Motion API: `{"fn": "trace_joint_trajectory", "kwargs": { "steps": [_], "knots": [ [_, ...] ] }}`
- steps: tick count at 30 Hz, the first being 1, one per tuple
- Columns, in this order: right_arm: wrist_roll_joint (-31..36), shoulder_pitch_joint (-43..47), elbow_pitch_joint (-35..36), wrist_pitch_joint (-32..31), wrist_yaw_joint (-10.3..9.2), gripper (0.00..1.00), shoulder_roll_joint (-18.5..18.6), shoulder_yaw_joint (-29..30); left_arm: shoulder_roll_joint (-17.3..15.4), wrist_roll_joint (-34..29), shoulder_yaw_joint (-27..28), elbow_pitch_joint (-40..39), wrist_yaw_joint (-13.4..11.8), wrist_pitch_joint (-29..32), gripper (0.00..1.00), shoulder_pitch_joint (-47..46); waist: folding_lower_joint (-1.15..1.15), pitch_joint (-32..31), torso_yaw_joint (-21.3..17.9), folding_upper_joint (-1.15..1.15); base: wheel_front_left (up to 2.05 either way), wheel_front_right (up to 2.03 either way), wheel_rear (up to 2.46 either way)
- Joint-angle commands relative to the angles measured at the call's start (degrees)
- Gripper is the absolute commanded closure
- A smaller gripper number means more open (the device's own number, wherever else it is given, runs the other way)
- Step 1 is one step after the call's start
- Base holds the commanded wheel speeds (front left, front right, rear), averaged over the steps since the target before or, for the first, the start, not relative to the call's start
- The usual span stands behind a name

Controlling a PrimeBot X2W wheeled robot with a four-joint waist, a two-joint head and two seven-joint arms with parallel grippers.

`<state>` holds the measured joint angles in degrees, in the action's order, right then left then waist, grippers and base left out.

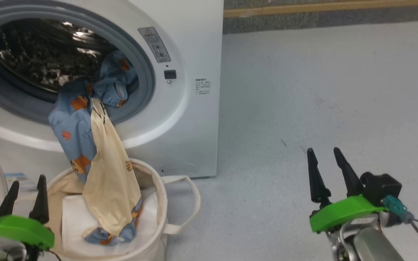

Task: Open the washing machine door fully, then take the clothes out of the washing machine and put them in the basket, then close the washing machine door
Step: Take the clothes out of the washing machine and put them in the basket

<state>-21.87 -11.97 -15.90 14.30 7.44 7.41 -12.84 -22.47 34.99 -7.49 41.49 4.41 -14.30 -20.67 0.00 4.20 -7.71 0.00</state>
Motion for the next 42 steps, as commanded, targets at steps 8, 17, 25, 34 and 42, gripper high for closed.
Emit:
{"fn": "trace_joint_trajectory", "kwargs": {
  "steps": [8,17,25,34,42],
  "knots": [
    [-0.8,0.9,1.0,0.7,0.05,0.0,-0.2,-2.3,-1.0,-2.0,5.4,-13.5,-3.8,-0.7,0.0,7.3,0.0,-2.8,-0.3,0.0,0.0,0.0,0.0],
    [-1.0,0.9,0.6,0.7,0.05,0.0,-0.6,-3.5,-0.9,-2.8,5.4,-22.8,-6.1,-0.2,0.0,13.0,0.0,-3.9,-0.6,0.0,0.0,0.0,0.0],
    [-0.9,0.9,0.5,0.7,0.05,0.0,-0.3,-3.8,-1.8,-3.0,5.3,-27.7,-7.8,1.7,0.0,15.0,0.0,-4.1,-0.2,0.0,0.0,0.0,0.0],
    [-1.0,0.7,0.4,0.7,0.05,0.0,-0.6,-3.9,-1.7,-2.3,4.9,-28.3,-7.8,2.6,0.0,15.4,0.0,-3.9,0.0,0.0,0.0,0.0,0.0],
    [-0.9,0.6,0.4,0.7,0.05,0.0,-0.9,-4.0,-1.9,-2.1,4.6,-28.1,-7.9,2.8,0.0,14.8,0.0,-3.6,-0.1,0.0,0.0,0.0,0.0]
  ]
}}
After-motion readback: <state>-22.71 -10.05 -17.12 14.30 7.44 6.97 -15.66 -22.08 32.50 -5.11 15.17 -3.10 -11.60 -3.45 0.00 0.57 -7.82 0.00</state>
